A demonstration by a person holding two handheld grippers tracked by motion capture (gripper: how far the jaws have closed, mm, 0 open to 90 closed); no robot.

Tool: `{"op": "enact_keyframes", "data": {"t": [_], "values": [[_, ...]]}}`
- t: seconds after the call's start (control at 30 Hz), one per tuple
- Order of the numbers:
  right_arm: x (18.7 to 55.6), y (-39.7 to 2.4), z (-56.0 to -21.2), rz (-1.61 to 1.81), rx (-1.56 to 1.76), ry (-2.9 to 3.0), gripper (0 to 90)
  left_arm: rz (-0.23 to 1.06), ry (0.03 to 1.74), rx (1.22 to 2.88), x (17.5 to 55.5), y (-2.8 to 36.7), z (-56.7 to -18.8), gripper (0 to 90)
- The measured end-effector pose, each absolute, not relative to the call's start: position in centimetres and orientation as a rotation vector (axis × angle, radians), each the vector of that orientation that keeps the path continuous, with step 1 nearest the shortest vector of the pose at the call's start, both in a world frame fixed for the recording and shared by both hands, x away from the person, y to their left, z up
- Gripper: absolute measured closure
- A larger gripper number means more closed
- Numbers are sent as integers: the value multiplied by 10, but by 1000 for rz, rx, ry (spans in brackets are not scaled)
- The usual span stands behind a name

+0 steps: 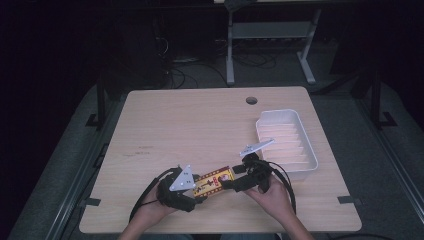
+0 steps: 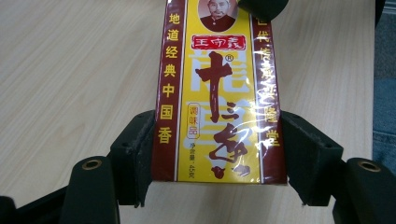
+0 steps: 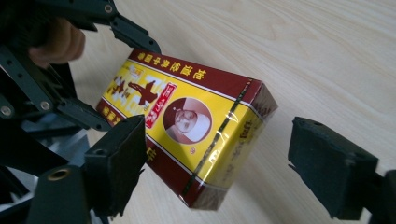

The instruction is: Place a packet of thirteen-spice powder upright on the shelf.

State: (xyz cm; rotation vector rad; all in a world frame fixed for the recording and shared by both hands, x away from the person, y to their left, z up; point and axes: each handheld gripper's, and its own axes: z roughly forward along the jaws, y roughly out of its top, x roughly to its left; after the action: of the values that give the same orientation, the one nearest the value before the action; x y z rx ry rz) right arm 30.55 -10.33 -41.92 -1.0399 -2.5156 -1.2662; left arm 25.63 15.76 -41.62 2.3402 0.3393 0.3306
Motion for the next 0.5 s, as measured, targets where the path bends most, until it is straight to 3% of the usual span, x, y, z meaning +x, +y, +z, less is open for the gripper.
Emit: {"op": "enact_keyframes", "data": {"t": [0.33,0.5], "values": [[309,-102,-418,-1337,-1067,-2411,329,331,348,2326,257,157,-415,326],[310,-106,-414,-1381,-1092,-2360,449,341,338,2352,258,153,-417,323]]}}
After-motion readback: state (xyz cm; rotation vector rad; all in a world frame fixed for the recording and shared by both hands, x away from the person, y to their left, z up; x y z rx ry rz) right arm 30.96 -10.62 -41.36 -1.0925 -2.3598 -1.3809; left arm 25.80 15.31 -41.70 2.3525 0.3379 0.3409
